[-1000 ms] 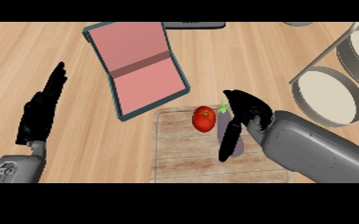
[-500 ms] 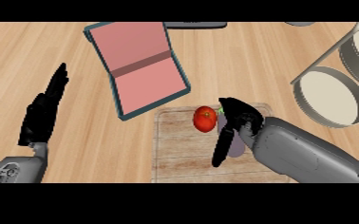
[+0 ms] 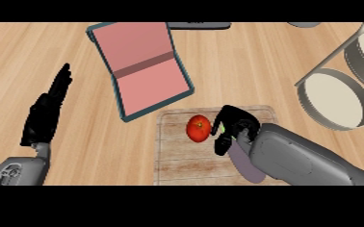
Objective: Pick the eggplant from the cutting board and place it in the tiered basket
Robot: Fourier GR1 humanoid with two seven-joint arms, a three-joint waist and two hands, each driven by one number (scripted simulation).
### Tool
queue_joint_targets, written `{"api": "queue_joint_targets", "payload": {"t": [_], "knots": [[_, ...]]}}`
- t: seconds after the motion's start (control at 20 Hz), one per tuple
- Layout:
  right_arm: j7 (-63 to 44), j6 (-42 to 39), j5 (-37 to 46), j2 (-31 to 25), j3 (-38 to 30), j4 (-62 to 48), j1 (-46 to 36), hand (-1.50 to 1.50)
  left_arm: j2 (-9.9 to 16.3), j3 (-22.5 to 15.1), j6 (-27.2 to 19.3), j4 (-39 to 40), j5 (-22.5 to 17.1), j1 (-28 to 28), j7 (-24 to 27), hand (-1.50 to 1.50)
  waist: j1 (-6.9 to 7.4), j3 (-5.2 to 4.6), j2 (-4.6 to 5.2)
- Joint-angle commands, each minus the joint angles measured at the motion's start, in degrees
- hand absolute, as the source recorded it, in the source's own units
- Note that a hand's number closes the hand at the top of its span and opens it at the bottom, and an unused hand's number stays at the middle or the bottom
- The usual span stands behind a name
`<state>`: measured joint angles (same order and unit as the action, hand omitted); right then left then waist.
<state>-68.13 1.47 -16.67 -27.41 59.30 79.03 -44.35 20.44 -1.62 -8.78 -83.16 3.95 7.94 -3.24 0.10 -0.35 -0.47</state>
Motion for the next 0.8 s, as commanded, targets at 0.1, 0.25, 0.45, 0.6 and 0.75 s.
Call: {"api": "queue_joint_targets", "payload": {"t": [0.1, 0.25, 0.45, 0.6, 0.75], "knots": [[-10.02, -0.58, 2.51, 4.92, -0.07, -0.19, 0.42, 1.50, 0.36, 1.93, 1.15, 1.04, -0.46, 0.25, 0.11, 0.00, -0.01, 0.32, 0.37], [-11.12, 1.48, 0.64, 5.17, -5.20, 0.17, -0.29, 1.50, -0.70, 1.03, 0.52, 1.02, 0.64, 0.13, -0.10, 0.00, -0.17, 0.31, 0.32], [-8.04, 6.84, 7.24, 3.60, -5.24, 2.26, 1.32, 1.50, 1.21, 2.27, 2.67, -1.66, -0.43, 0.59, -1.77, 0.00, -0.23, 0.33, 0.21], [-4.75, 12.16, 17.32, 6.41, -3.44, 2.66, -2.09, 1.50, 0.31, 2.06, 1.75, -0.76, 0.17, -0.74, -0.20, 0.00, -0.04, 0.30, 0.05], [0.18, 18.17, 27.44, 9.38, -1.24, 1.55, -1.34, 1.50, -1.41, 0.81, -0.01, 1.82, 2.17, 1.89, -0.35, 0.00, -0.89, 0.31, 0.16]]}}
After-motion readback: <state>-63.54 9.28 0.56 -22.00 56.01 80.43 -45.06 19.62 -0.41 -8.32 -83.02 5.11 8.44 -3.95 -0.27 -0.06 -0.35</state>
